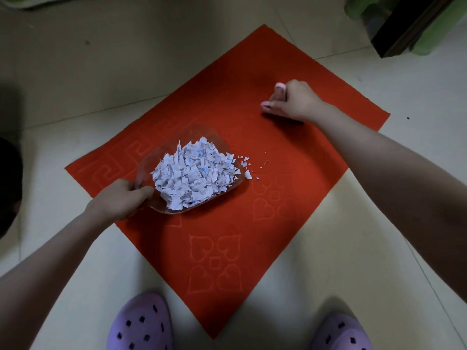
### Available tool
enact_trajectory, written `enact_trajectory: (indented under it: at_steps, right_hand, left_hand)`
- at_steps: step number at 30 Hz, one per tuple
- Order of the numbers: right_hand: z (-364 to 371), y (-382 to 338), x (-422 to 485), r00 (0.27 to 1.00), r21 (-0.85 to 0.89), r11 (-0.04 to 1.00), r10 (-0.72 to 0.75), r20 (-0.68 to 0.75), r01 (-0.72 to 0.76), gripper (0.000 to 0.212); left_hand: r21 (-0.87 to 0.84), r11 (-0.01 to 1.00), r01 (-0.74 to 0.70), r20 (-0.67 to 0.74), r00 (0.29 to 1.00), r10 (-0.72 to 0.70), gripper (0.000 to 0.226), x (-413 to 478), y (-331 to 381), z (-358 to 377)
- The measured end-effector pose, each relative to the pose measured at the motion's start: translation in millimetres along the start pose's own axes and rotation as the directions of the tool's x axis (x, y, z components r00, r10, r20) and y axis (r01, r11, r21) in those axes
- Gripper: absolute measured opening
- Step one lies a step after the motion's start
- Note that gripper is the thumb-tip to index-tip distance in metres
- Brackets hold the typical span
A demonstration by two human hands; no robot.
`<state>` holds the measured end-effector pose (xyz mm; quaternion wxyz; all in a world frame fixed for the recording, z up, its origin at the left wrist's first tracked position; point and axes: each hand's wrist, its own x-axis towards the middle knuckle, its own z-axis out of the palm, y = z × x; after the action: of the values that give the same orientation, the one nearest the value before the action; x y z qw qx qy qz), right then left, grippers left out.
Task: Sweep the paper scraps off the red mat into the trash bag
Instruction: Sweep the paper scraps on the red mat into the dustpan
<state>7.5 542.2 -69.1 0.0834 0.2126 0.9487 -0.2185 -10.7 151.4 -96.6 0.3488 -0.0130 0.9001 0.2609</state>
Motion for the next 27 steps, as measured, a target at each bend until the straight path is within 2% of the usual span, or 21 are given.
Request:
enact_trajectory:
  at_steps: [2, 4, 6, 8, 11, 14, 16, 19, 22, 25, 27]
  right_hand:
    - [-8, -4, -16, 0.986, -0.024, 0.997, -0.063, 0.158, 0.067, 0.028]
    - [-23, 0, -37, 0.936, 0.047, 0.994, -0.104, 0.335, 0.094, 0.018]
    - [-40, 7, -56, 0.896, 0.072, 0.992, -0.123, 0.426, 0.102, 0.015]
    - [-49, 16, -59, 0.932, 0.077, 0.993, -0.112, 0.344, 0.091, 0.014]
    - [-40, 18, -48, 0.993, 0.116, 0.990, -0.090, 0.074, 0.081, 0.017]
    - [-20, 20, -37, 0.982, 0.146, 0.989, 0.027, -0.185, 0.000, 0.023]
    - [-5, 22, -37, 0.970, 0.144, 0.989, 0.075, -0.230, -0.042, 0.030]
    - [19, 18, -53, 0.990, 0.116, 0.993, 0.012, -0.138, 0.004, 0.037]
    - [26, 11, -73, 0.994, 0.207, 0.974, -0.079, -0.074, 0.093, 0.022]
    - [13, 26, -76, 0.966, 0.230, 0.970, -0.012, -0.258, 0.074, 0.025]
    - [4, 47, -76, 0.912, 0.201, 0.979, 0.111, -0.396, -0.032, 0.034]
  left_hand:
    - [0.002, 1.000, 0.001, -0.001, 1.000, -0.001, 0.034, -1, -1, 0]
    - [0.000, 1.000, 0.002, 0.000, 1.000, -0.002, 0.034, -1, -3, 0]
    - [-0.013, 1.000, 0.003, 0.009, 1.000, -0.003, 0.032, 0, -4, 0]
    - [-0.018, 1.000, 0.006, 0.024, 1.000, -0.005, 0.031, 1, -4, 1]
    - [0.002, 1.000, 0.010, 0.006, 1.000, -0.010, 0.033, 2, -4, 3]
    - [0.012, 1.000, 0.007, 0.007, 1.000, -0.007, 0.033, 1, -4, 4]
    - [0.006, 1.000, 0.006, 0.017, 1.000, -0.006, 0.032, 0, -4, 4]
    - [0.009, 1.000, -0.003, 0.020, 1.000, 0.003, 0.031, 0, -4, 5]
    - [0.011, 1.000, -0.010, 0.026, 1.000, 0.010, 0.032, -1, -5, 7]
    - [0.001, 1.000, -0.025, 0.032, 0.999, 0.025, 0.032, -1, -3, 8]
    - [0.003, 0.999, -0.036, 0.035, 0.999, 0.036, 0.031, -2, -2, 9]
